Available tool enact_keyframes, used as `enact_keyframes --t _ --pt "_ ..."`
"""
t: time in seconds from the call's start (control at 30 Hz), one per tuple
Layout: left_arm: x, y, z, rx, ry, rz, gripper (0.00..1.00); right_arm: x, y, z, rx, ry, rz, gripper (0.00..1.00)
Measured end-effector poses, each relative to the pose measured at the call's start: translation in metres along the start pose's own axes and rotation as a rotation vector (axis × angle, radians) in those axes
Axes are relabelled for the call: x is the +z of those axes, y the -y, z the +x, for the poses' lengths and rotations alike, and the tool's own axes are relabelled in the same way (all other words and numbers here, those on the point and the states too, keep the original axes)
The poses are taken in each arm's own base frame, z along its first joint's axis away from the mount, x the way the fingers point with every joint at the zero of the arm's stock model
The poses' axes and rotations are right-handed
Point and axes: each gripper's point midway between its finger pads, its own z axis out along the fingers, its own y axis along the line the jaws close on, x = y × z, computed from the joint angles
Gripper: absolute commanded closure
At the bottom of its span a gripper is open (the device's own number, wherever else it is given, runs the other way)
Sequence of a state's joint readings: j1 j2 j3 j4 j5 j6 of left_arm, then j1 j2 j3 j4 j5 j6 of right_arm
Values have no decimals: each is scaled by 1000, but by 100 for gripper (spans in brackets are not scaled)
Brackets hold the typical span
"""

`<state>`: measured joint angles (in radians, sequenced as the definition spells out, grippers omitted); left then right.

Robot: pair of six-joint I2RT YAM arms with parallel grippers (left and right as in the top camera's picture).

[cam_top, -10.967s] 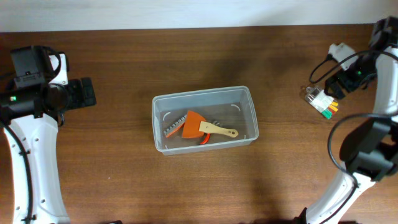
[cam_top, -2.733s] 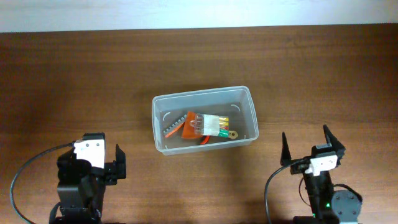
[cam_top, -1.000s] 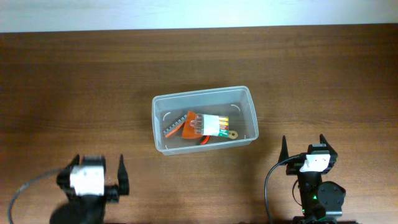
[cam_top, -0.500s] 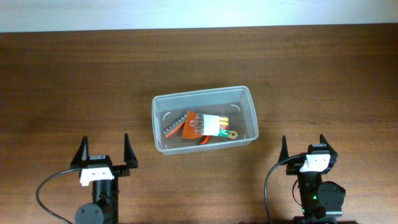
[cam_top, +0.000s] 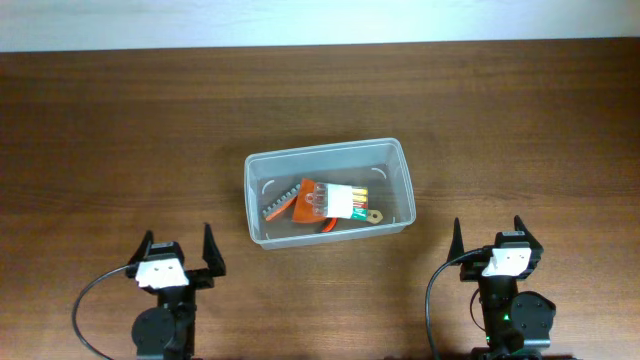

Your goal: Pack container

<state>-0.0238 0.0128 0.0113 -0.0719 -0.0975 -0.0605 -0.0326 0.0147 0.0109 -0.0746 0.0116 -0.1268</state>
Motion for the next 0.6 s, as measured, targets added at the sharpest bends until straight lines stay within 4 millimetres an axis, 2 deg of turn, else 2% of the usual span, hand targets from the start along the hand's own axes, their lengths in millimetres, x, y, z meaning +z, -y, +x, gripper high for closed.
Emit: enact_keyframes --t 0.27,0.6 --pt "-1 19 2 12 -9 110 1 0 0 0 0 0 0 1" --pt "-2 23 1 11 -7 133 1 0 0 0 0 0 0 1"
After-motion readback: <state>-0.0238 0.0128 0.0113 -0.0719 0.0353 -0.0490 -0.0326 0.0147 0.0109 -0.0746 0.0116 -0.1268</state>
